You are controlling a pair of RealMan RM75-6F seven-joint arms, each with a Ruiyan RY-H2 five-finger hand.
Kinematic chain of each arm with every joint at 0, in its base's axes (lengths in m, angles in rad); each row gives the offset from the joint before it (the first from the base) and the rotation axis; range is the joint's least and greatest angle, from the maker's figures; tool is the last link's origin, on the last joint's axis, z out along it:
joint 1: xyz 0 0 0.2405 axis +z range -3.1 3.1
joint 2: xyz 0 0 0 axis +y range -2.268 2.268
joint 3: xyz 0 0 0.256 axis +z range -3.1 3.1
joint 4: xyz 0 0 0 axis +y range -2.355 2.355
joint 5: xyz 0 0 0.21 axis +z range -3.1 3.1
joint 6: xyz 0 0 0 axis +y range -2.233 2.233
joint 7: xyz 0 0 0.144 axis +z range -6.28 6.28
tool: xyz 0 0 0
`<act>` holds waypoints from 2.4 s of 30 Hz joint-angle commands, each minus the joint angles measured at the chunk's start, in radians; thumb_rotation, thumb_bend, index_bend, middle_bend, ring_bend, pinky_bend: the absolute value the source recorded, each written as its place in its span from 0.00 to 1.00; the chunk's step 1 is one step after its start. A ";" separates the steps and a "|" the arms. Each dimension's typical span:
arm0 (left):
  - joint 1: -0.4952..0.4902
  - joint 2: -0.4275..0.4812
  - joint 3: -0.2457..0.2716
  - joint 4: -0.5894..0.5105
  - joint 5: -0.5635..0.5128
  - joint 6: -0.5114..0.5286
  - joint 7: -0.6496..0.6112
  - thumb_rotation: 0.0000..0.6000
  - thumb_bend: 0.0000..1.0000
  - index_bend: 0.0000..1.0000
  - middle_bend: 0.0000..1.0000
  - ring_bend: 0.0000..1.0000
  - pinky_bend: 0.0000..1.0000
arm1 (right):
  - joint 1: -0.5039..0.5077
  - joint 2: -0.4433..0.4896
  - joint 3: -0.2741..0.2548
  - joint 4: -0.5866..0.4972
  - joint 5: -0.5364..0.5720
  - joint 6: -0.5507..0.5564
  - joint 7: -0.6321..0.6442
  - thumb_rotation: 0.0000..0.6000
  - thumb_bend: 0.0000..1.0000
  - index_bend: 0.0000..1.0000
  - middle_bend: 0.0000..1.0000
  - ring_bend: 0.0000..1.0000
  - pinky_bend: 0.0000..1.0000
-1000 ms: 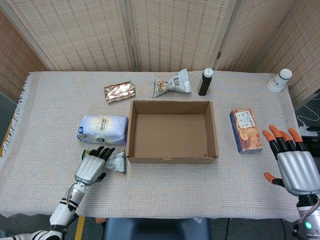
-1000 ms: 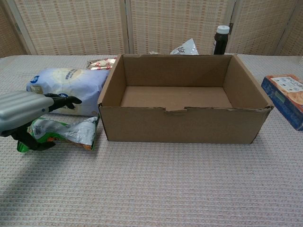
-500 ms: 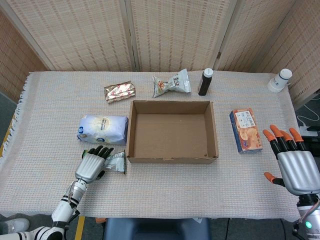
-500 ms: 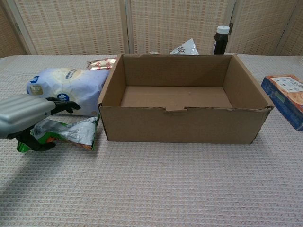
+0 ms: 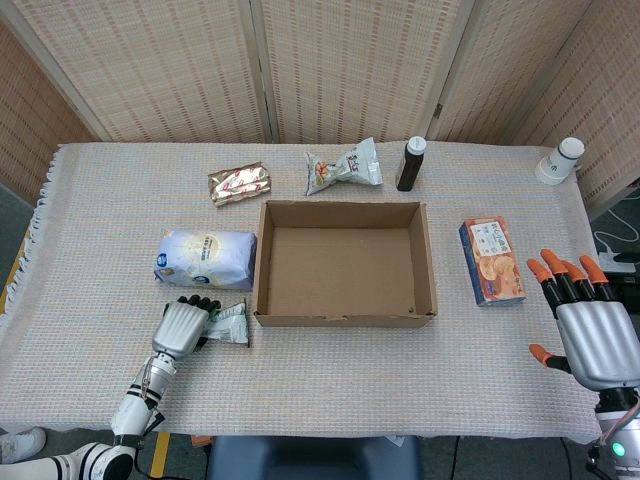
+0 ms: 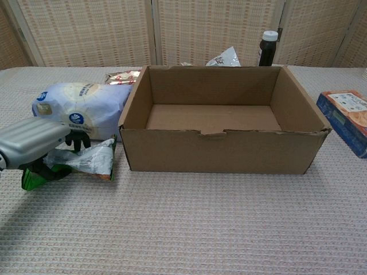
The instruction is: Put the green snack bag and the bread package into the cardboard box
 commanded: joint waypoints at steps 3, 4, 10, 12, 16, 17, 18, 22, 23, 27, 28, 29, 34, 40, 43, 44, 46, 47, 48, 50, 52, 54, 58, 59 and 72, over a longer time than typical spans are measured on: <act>0.015 -0.054 0.006 0.088 0.090 0.079 -0.089 1.00 0.40 0.47 0.50 0.46 0.56 | 0.001 0.002 0.000 0.000 0.001 -0.002 0.003 1.00 0.03 0.08 0.00 0.00 0.00; 0.018 -0.062 0.006 0.103 0.107 0.094 -0.106 1.00 0.41 0.50 0.53 0.50 0.59 | 0.001 0.002 0.001 0.000 0.002 -0.002 0.003 1.00 0.03 0.08 0.00 0.00 0.00; 0.029 -0.059 0.007 0.139 0.159 0.141 -0.155 1.00 0.47 0.70 0.74 0.67 0.74 | -0.001 0.004 0.001 0.000 -0.002 0.001 0.008 1.00 0.03 0.08 0.00 0.00 0.00; 0.036 -0.034 0.008 0.112 0.164 0.149 -0.147 1.00 0.48 0.72 0.77 0.69 0.76 | -0.002 0.006 0.001 0.000 -0.002 0.002 0.010 1.00 0.03 0.08 0.00 0.00 0.00; 0.052 0.055 0.022 0.006 0.167 0.154 -0.087 1.00 0.48 0.74 0.80 0.72 0.78 | -0.002 0.008 0.001 0.000 -0.003 0.001 0.016 1.00 0.03 0.08 0.00 0.00 0.00; 0.058 0.084 0.025 -0.032 0.163 0.155 -0.068 1.00 0.49 0.74 0.80 0.72 0.79 | -0.002 0.009 0.001 0.000 -0.004 0.001 0.017 1.00 0.03 0.08 0.00 0.00 0.00; 0.066 0.124 0.029 -0.086 0.158 0.159 -0.043 1.00 0.49 0.74 0.80 0.72 0.79 | -0.002 0.010 0.001 0.000 -0.005 0.001 0.020 1.00 0.03 0.08 0.00 0.00 0.00; 0.095 0.270 0.038 -0.269 0.148 0.190 0.055 1.00 0.49 0.74 0.81 0.72 0.79 | -0.003 0.015 0.002 0.000 -0.007 0.001 0.029 1.00 0.03 0.08 0.00 0.00 0.00; 0.102 0.306 0.039 -0.312 0.146 0.199 0.080 1.00 0.49 0.74 0.81 0.72 0.79 | -0.004 0.016 0.002 0.000 -0.008 0.001 0.031 1.00 0.03 0.08 0.00 0.00 0.00; 0.117 0.454 0.028 -0.507 0.120 0.224 0.161 1.00 0.49 0.75 0.81 0.73 0.80 | -0.006 0.019 0.001 0.000 -0.016 0.003 0.037 1.00 0.03 0.08 0.00 0.00 0.00; 0.116 0.491 0.017 -0.557 0.121 0.232 0.179 1.00 0.49 0.75 0.82 0.73 0.80 | -0.006 0.019 0.001 0.000 -0.018 0.003 0.036 1.00 0.03 0.08 0.00 0.00 0.00; 0.114 0.517 0.008 -0.596 0.119 0.236 0.189 1.00 0.49 0.75 0.82 0.73 0.80 | -0.006 0.019 0.001 0.000 -0.020 0.002 0.035 1.00 0.03 0.08 0.00 0.00 0.00; 0.083 0.639 -0.041 -0.822 0.120 0.227 0.255 1.00 0.49 0.76 0.83 0.74 0.80 | -0.011 0.016 -0.004 0.000 -0.046 0.005 0.038 1.00 0.03 0.08 0.00 0.00 0.00; -0.008 0.588 -0.113 -0.935 0.078 0.165 0.279 1.00 0.49 0.76 0.83 0.75 0.81 | -0.017 0.021 -0.005 0.000 -0.059 0.010 0.047 1.00 0.03 0.08 0.00 0.00 0.00; -0.069 0.477 -0.152 -0.909 0.080 0.151 0.303 1.00 0.49 0.76 0.84 0.75 0.81 | -0.020 0.025 -0.005 0.000 -0.068 0.015 0.055 1.00 0.03 0.08 0.00 0.00 0.00; -0.086 0.439 -0.163 -0.892 0.078 0.153 0.312 1.00 0.49 0.76 0.84 0.75 0.81 | -0.021 0.027 -0.005 0.000 -0.070 0.017 0.057 1.00 0.03 0.08 0.00 0.00 0.00; -0.129 0.351 -0.185 -0.840 0.067 0.147 0.332 1.00 0.49 0.76 0.84 0.75 0.81 | -0.022 0.029 -0.004 0.000 -0.072 0.018 0.062 1.00 0.03 0.08 0.00 0.00 0.00; -0.148 0.314 -0.195 -0.811 0.061 0.142 0.338 1.00 0.49 0.76 0.84 0.75 0.81 | -0.023 0.031 -0.004 0.000 -0.072 0.017 0.063 1.00 0.03 0.08 0.00 0.00 0.00; -0.167 0.277 -0.205 -0.776 0.056 0.138 0.341 1.00 0.49 0.76 0.84 0.75 0.81 | -0.023 0.032 -0.004 0.000 -0.070 0.016 0.064 1.00 0.03 0.08 0.00 0.00 0.00; -0.209 0.205 -0.222 -0.688 0.024 0.119 0.345 1.00 0.49 0.76 0.84 0.75 0.81 | -0.023 0.034 -0.002 0.000 -0.066 0.016 0.067 1.00 0.03 0.08 0.00 0.00 0.00; -0.243 0.150 -0.238 -0.607 -0.011 0.099 0.335 1.00 0.49 0.76 0.84 0.75 0.81 | -0.023 0.037 0.000 0.000 -0.061 0.018 0.069 1.00 0.03 0.08 0.00 0.00 0.00; -0.269 0.107 -0.249 -0.533 -0.037 0.084 0.315 1.00 0.49 0.76 0.84 0.75 0.81 | -0.022 0.039 0.003 0.000 -0.053 0.020 0.069 1.00 0.03 0.08 0.00 0.00 0.00; -0.280 0.089 -0.251 -0.499 -0.043 0.078 0.304 1.00 0.49 0.76 0.84 0.75 0.81 | -0.022 0.040 0.005 0.000 -0.048 0.020 0.070 1.00 0.03 0.08 0.00 0.00 0.00; -0.289 0.079 -0.252 -0.475 -0.045 0.069 0.299 1.00 0.49 0.76 0.84 0.75 0.81 | -0.021 0.041 0.006 0.000 -0.044 0.021 0.068 1.00 0.03 0.08 0.00 0.00 0.00; -0.452 -0.113 -0.338 -0.166 -0.158 -0.003 0.204 1.00 0.49 0.76 0.84 0.75 0.81 | -0.008 0.023 0.014 0.000 0.012 0.013 0.026 1.00 0.03 0.08 0.00 0.00 0.00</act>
